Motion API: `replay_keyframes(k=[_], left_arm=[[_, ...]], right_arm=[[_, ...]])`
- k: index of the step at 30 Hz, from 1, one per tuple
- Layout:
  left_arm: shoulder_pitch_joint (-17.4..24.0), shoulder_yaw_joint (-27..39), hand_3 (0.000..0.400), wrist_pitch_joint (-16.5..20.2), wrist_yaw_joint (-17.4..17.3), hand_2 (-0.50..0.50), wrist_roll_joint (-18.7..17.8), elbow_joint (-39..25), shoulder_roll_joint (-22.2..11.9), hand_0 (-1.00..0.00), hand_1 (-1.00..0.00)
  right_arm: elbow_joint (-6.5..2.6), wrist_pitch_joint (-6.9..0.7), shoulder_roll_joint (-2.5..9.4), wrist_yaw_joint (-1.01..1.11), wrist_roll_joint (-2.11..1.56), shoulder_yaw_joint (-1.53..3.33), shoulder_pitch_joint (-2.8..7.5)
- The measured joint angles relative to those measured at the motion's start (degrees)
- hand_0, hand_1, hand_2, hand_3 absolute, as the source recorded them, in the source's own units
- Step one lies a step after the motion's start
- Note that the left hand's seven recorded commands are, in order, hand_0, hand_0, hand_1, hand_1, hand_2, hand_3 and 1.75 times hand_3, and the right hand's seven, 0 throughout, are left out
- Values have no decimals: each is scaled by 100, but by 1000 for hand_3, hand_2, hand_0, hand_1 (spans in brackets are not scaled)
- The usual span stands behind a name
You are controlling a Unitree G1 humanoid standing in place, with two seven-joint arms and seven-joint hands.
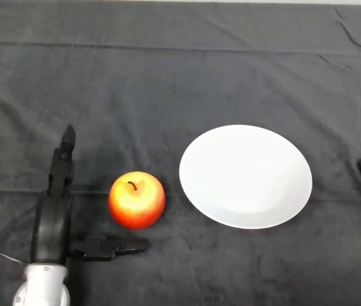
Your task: Move the apple to the plate
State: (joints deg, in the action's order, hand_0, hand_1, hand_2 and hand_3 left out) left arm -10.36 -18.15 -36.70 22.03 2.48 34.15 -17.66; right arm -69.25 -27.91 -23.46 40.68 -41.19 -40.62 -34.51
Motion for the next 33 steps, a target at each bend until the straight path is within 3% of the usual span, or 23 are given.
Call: replay_keyframes(k=[15,16,17,18,33], left_arm=[[-211,-405,0,126,146,0,18,-47,13,0,0],[-219,-417,20,126,158,-25,20,-47,13,-51,0],[-219,-447,307,126,188,-141,21,-47,12,-769,-486],[-218,-516,400,126,231,0,21,-47,6,-1000,-1000],[-217,-780,400,105,411,0,387,-142,-79,-1000,-1000]], right_arm=[[0,0,0,-2,0,0,0],[0,0,0,-2,0,0,0],[0,0,0,-2,0,0,0],[0,0,0,-2,0,0,0],[0,0,0,-3,0,0,0]])
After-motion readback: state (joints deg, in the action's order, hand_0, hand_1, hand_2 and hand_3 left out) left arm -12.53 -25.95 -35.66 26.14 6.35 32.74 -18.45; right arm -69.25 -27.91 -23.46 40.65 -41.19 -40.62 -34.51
